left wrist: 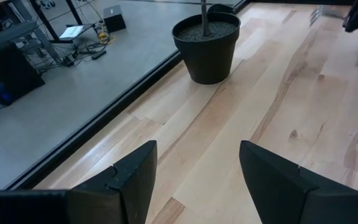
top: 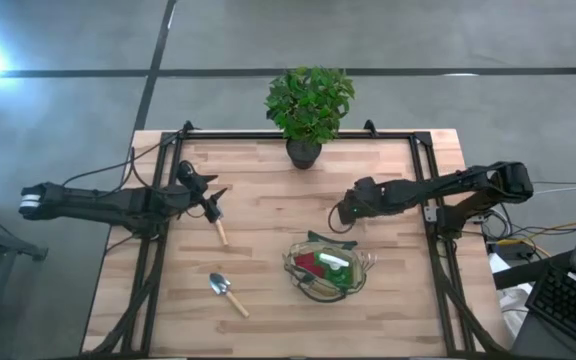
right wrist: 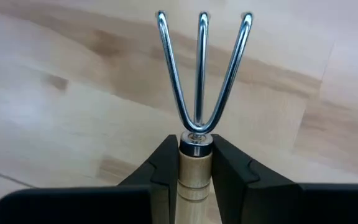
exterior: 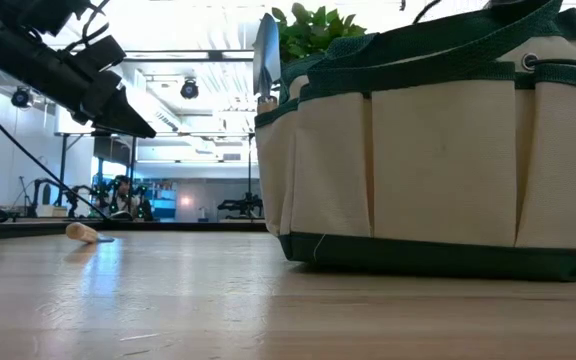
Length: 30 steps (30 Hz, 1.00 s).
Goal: Pick & Place Garden tools in Gardening bag
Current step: Put the brown hand rake into the green gardening bag
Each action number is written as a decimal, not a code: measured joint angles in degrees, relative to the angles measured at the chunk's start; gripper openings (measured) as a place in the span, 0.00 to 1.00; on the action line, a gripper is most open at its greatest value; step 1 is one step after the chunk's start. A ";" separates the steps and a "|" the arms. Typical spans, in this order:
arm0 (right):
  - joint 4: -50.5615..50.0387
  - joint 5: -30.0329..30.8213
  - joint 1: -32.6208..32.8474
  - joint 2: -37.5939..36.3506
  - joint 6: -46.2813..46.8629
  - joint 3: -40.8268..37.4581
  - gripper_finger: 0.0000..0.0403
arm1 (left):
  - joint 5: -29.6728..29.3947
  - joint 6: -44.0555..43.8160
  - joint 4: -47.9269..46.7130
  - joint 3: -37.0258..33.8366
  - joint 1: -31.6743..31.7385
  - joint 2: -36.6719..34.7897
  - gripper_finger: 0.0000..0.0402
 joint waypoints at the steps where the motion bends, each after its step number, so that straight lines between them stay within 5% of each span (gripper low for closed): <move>1: -0.22 1.45 0.57 -0.69 0.56 0.03 0.14 | 0.00 0.00 0.01 0.00 0.00 0.00 0.58; 17: 0.51 24.79 11.43 -11.31 3.68 0.06 0.14 | 0.02 -0.72 0.03 0.00 -0.02 0.07 0.58; 30: 16.38 41.59 24.36 -17.36 -15.24 0.15 0.14 | 2.91 -5.11 0.03 0.00 -0.02 0.07 0.58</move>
